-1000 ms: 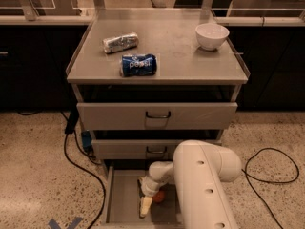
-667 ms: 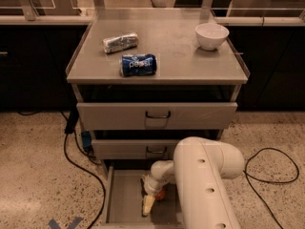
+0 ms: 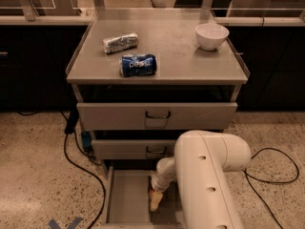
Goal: Pick apple from bottom drawer and place on counter
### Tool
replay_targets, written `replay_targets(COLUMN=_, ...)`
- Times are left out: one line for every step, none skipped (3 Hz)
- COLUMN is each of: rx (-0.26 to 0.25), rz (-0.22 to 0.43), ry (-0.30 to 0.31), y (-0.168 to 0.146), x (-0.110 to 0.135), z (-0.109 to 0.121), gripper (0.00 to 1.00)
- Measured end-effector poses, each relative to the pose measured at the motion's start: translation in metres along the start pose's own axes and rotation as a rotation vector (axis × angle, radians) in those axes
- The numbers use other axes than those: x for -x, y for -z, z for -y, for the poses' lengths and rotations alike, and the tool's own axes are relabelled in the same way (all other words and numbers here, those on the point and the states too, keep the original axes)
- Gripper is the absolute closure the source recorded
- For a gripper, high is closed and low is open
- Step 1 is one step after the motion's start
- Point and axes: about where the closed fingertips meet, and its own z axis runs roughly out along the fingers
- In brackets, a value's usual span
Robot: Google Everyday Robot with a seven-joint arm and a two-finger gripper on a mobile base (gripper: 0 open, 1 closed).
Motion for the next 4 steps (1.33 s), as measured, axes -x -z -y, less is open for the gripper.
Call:
replay_targets(rx=-0.003, rz=-0.017, ry=-0.007, y=0.008, x=-0.011, z=-0.001, gripper=0.0)
replay_targets(rx=-0.007, rz=0.024, ry=-0.019, y=0.012, x=-0.025, z=-0.006, gripper=0.0)
replay_targets(rx=0.02, rz=0.107, ry=-0.014, y=-0.002, x=-0.044, z=-0.014, gripper=0.0)
replay_targets(rx=0.031, rz=0.123, ry=-0.017, y=-0.017, x=-0.039, z=-0.019, gripper=0.0)
